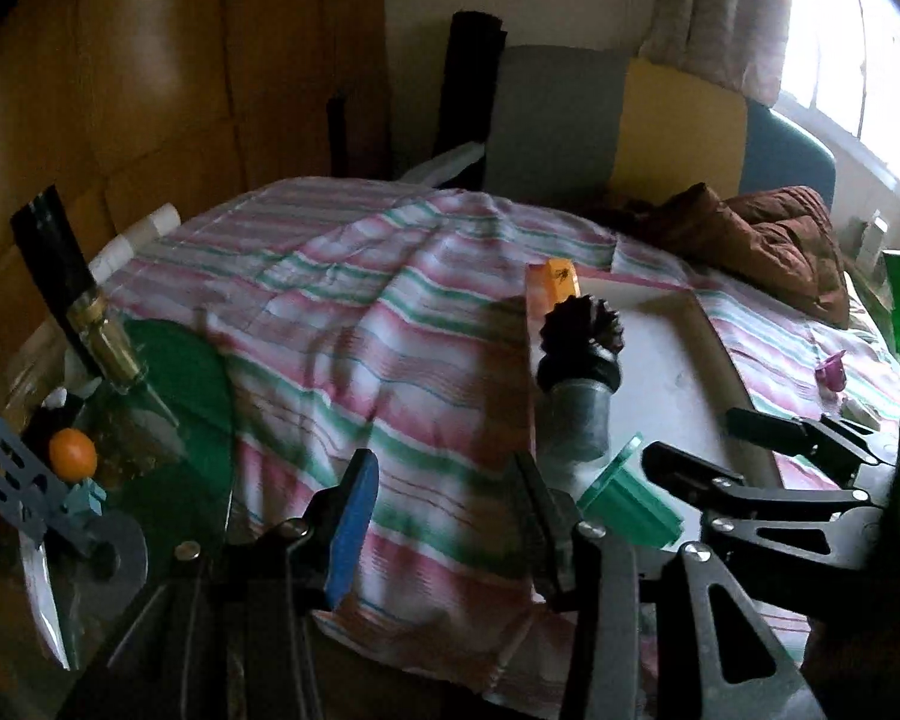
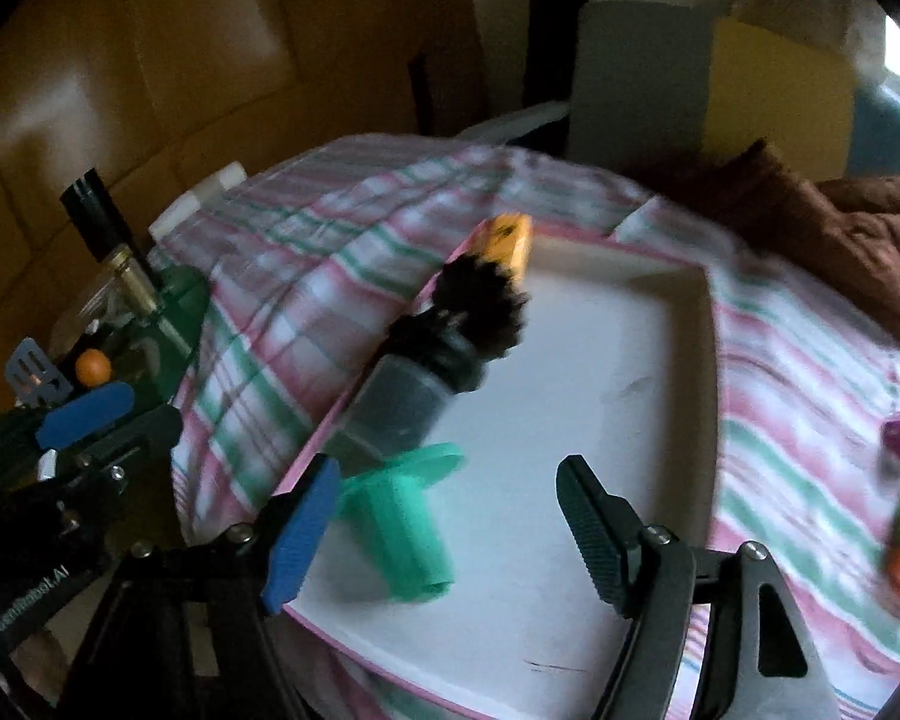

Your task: Organize rigid objects

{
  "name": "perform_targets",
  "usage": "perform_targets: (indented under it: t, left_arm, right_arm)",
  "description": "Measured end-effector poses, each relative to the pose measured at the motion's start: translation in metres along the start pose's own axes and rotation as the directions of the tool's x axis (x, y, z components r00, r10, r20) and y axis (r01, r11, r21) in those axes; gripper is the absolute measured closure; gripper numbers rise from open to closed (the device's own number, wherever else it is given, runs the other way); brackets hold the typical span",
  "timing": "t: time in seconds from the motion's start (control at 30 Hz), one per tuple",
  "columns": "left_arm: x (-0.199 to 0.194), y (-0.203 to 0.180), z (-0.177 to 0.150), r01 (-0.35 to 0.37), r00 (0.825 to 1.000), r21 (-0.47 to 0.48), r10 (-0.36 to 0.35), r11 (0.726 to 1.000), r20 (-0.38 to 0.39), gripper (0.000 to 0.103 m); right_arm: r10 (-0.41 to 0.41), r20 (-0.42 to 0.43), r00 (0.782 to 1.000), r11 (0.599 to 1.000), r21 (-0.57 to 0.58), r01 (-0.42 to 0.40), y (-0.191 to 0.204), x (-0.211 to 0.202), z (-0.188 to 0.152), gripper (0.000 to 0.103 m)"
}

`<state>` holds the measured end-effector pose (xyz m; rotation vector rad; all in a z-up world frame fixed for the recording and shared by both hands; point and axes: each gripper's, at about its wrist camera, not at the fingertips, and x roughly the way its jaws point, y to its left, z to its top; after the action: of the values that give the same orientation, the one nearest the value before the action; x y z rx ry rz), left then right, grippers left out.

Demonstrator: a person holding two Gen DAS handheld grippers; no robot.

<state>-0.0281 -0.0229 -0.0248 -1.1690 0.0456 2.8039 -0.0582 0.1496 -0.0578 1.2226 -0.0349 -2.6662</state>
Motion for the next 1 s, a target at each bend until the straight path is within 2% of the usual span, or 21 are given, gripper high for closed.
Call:
perform_targets:
  t: [0.37,0.57,0.8,1.0]
  left_arm:
    - [-0.008,-0.027,0.008,0.035,0.999,0.058,-0.036,0.998,0.022,0.058]
    - [-0.009,-0.045,0.01,0.062,0.998,0.095,-0.065,0.994,0.023,0.058]
    - [-0.014,-0.074,0.013,0.113,0.993,0.162,-0.118,0.98,0.024,0.058]
    - [-0.011,-0.093,0.014,0.159,0.987,0.17,-0.16,0.973,-0.007,0.058]
  right_arm:
    - [-0.136,0.048,0.99,0.991,0.019,0.135,-0.045,-0.036,-0.012,0.026]
    - [-0.24,0.048,0.97,0.97,0.05,0.238,-0.092,-0.06,-0.021,0.026]
    - [-0.386,0.004,0.922,0.914,0.137,0.382,-0.167,-0.089,-0.038,0.026]
    - [-0.517,-0.042,0.855,0.819,0.266,0.508,-0.249,-0.123,-0.059,0.026]
